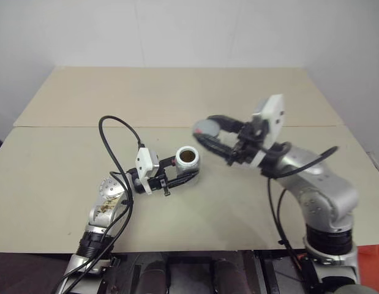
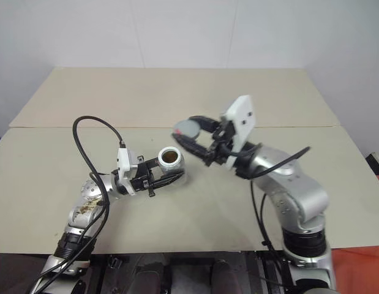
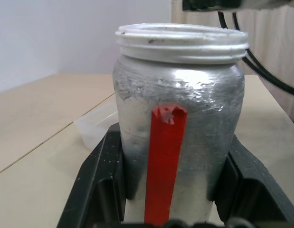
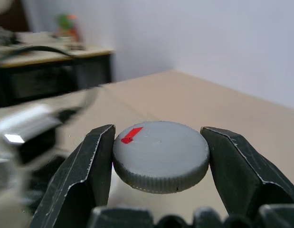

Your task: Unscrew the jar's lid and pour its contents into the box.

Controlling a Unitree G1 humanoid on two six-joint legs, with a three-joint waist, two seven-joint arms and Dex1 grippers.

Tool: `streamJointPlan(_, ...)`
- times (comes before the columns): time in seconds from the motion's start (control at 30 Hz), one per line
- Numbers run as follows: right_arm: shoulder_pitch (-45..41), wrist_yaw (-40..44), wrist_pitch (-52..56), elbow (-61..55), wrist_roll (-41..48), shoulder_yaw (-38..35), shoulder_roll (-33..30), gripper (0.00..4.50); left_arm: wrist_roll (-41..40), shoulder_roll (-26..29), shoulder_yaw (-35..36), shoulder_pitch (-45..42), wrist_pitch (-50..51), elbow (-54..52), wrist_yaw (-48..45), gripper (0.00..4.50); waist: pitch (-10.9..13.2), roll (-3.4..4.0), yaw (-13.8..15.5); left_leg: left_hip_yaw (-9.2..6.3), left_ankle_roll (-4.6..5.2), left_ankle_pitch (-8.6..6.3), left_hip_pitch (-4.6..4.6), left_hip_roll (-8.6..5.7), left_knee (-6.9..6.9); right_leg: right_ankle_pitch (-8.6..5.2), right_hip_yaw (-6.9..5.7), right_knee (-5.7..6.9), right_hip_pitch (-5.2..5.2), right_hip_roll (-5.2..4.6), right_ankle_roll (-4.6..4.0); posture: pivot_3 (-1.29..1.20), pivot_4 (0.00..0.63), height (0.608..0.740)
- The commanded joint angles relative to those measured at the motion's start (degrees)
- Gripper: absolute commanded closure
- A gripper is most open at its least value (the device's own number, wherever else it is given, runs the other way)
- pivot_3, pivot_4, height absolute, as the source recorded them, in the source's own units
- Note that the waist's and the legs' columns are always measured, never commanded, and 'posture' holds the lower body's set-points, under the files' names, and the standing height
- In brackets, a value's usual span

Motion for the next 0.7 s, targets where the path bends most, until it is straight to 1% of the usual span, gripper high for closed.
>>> streamJointPlan(0.03, 3.59, -4.39, 2.4, 1.57, -3.37, -6.75, -4.91, 1.27, 0.41, -0.64, 0.58, -1.12, -0.18, -1.61, 2.92, 2.54, 0.0, 0.0, 0.1, 0.01, 0.0, 0.0, 0.0, 0.0, -0.01, 0.0, 0.0, 0.0, 0.01, 0.0, 0.0, 0.0, 0.15, 0.74)
streamJointPlan(0.13, 9.17, -6.58, 5.65, 2.82, -7.22, -8.8, -10.7, 1.27, 2.27, -0.68, 0.28, -2.34, -0.05, -0.87, 5.5, 2.54, 0.0, 0.0, 0.2, 0.16, 0.0, 0.0, -0.01, -0.01, -0.01, 0.0, 0.0, -0.01, 0.01, 0.0, 0.0, 0.0, 0.15, 0.74)
streamJointPlan(0.23, 15.25, -7.91, 9.76, 2.54, -7.63, -12.34, -13.05, 1.27, 4.61, -1.6, 0.45, -4.37, -1.07, 1.81, 8.83, 2.54, 0.0, 0.0, 0.27, 0.27, 0.0, 0.0, -0.01, 0.0, -0.02, 0.0, 0.01, -0.01, 0.0, 0.02, 0.0, 0.0, 0.15, 0.74)
streamJointPlan(0.3, 20.57, -7.35, 11.44, 0.63, -8.42, -12.55, -14.66, 1.27, 5.69, -1.81, 0.44, -5.79, -1.69, 3.78, 9.78, 2.54, -0.01, 0.01, 0.31, 0.28, 0.0, 0.0, 0.0, -0.01, 0.0, 0.0, 0.02, -0.01, 0.02, 0.02, 0.0, 0.0, 0.15, 0.74)
streamJointPlan(0.4, 26.46, -6.64, 11.23, -1.85, -8.65, -12.46, -14.63, 1.27, 5.76, -2.05, 0.71, -7.48, -1.56, 6.1, 10.35, 2.54, -0.02, 0.03, -0.05, 0.29, 0.01, 0.0, 0.01, -0.01, -0.02, 0.0, 0.06, -0.03, 0.01, 0.03, 0.01, 0.0, 0.15, 0.74)
streamJointPlan(0.5, 30.51, -6.66, 13.58, -3.62, -7.9, -12.0, -13.63, 1.27, 7.11, -1.74, 0.7, -9.79, -2.78, 9.69, 10.88, 2.54, -0.02, 0.03, -0.37, 0.26, 0.01, 0.0, 0.02, -0.01, -0.01, 0.01, 0.08, 0.01, 0.02, 0.04, 0.02, 0.0, 0.15, 0.74)
streamJointPlan(0.63, 31.73, -6.79, 17.93, -4.28, -6.52, -11.86, -12.83, 1.27, 7.65, -1.39, 0.47, -12.08, -3.56, 12.57, 10.0, 2.54, -0.02, 0.02, -0.4, 0.26, 0.02, 0.01, 0.03, -0.03, 0.03, 0.05, 0.13, 0.0, 0.05, 0.05, 0.1, 0.0, 0.15, 0.74)
streamJointPlan(0.7, 32.55, -6.32, 18.15, -4.46, -7.22, -11.26, -13.97, 0.89, 7.82, -1.4, 0.09, -12.78, -3.98, 13.27, 9.3, 2.54, -0.02, 0.03, -0.35, 0.25, 0.02, 0.01, 0.02, -0.03, 0.04, 0.06, 0.13, -0.03, 0.05, 0.05, 0.1, 0.0, 0.15, 0.74)
